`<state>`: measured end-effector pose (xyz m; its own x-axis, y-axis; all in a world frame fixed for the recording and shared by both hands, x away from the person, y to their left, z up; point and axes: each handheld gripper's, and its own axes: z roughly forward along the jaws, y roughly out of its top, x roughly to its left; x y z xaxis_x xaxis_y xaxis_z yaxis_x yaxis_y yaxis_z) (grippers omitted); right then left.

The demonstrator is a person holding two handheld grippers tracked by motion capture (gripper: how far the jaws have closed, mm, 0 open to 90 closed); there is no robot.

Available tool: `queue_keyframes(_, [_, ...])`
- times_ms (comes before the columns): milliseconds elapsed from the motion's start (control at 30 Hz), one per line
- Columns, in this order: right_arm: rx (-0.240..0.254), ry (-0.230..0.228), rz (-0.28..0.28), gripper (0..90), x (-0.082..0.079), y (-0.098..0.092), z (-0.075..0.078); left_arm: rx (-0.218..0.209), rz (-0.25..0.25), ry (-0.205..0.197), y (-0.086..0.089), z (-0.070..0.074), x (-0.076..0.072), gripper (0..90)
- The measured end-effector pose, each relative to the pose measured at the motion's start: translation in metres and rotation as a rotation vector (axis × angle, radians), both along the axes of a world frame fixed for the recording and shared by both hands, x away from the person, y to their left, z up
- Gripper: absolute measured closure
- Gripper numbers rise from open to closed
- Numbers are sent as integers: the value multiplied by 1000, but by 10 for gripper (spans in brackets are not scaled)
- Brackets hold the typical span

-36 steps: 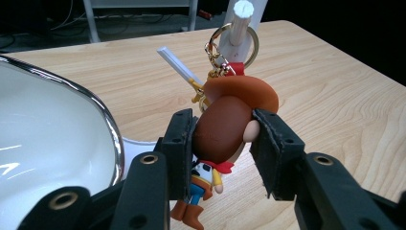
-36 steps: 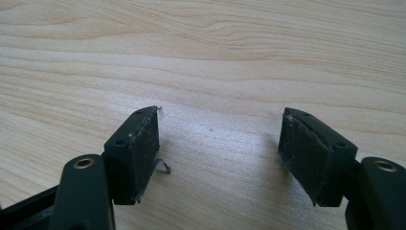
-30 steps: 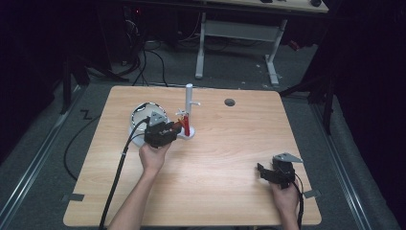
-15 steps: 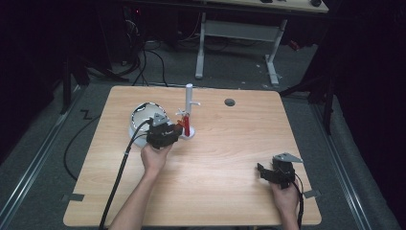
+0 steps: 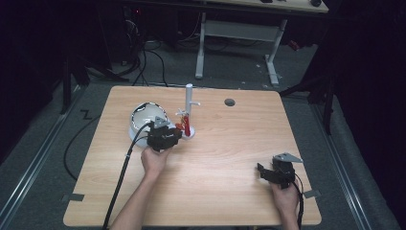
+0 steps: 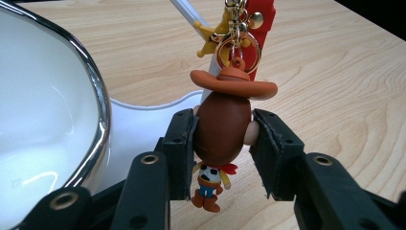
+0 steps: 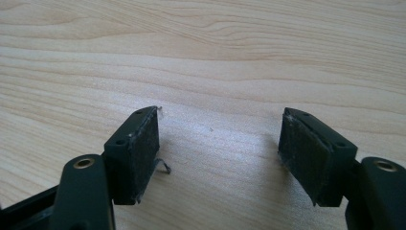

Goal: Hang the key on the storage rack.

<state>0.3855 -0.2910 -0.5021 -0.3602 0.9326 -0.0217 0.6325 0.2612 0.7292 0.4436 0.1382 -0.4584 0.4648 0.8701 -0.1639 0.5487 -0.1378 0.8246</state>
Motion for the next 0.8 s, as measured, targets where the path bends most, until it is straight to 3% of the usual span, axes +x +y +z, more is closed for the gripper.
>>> queue_keyframes(400, [0,0,0,308,0,0,0,-3,0,13,4,-5,-3,596])
queue_keyframes(600, [0,0,0,308,0,0,0,7,13,18,8,-4,-8,513])
queue_keyframes(800, [0,0,0,308,0,0,0,26,-9,0,7,5,-17,448])
